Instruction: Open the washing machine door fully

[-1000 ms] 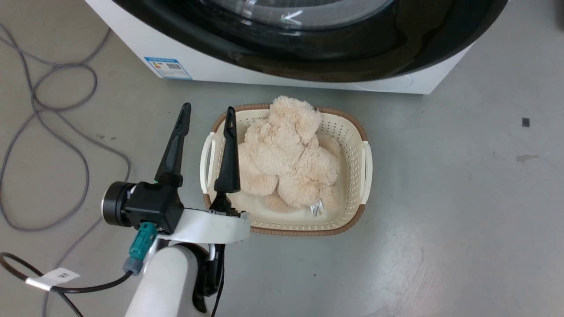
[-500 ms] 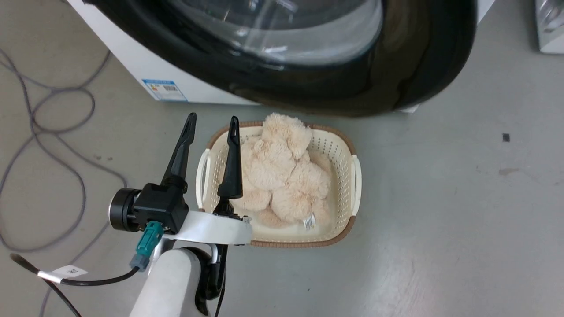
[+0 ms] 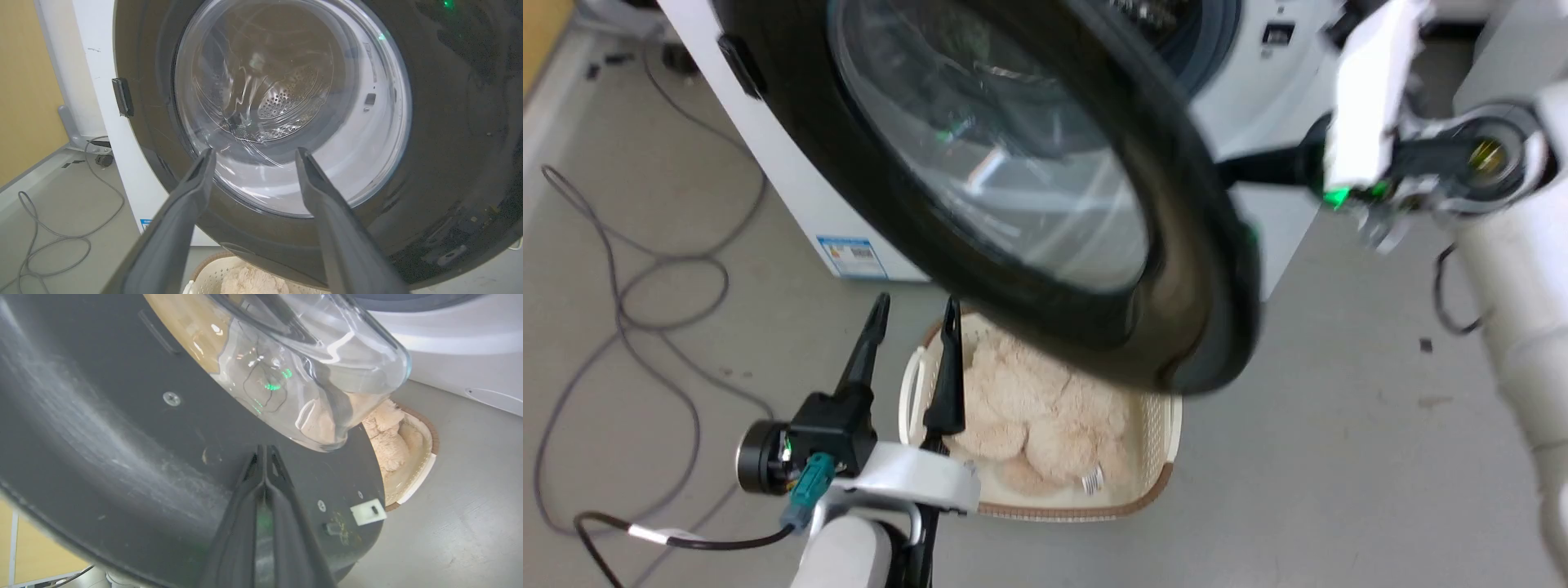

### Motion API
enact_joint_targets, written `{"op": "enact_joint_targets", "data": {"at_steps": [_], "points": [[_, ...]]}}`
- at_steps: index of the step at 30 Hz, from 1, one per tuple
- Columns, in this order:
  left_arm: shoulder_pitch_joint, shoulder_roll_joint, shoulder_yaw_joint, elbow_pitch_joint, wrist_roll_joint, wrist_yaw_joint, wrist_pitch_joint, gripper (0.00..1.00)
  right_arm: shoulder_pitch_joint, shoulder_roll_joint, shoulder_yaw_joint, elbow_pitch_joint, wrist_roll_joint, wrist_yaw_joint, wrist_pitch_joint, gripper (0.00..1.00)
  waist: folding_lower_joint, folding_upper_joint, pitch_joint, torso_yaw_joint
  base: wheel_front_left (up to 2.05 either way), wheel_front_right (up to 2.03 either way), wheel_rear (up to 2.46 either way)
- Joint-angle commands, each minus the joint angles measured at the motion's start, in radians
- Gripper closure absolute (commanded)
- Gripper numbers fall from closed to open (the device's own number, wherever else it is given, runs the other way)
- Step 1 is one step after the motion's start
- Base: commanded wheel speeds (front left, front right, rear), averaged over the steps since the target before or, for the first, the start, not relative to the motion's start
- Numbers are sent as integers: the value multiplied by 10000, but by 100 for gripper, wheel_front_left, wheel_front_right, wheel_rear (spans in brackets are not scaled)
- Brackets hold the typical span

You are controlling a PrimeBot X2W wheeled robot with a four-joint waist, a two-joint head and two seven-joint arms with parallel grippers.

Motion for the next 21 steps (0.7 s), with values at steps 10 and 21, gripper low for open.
{"op": "enact_joint_targets", "data": {"at_steps": [10, 21], "points": [[677, 16, 116, 470, -55, 53, -55, 0, 2095, 1042, 49, -1325, 866, 10, 41, 100, 1, 0, -983, -58, 0, 0, 0], [957, 16, 353, 713, 231, -104, -55, 0, 3435, 1692, 360, -2288, 1491, 10, -71, 100, 1, 0, -1255, -113, 0, 0, 0]]}}
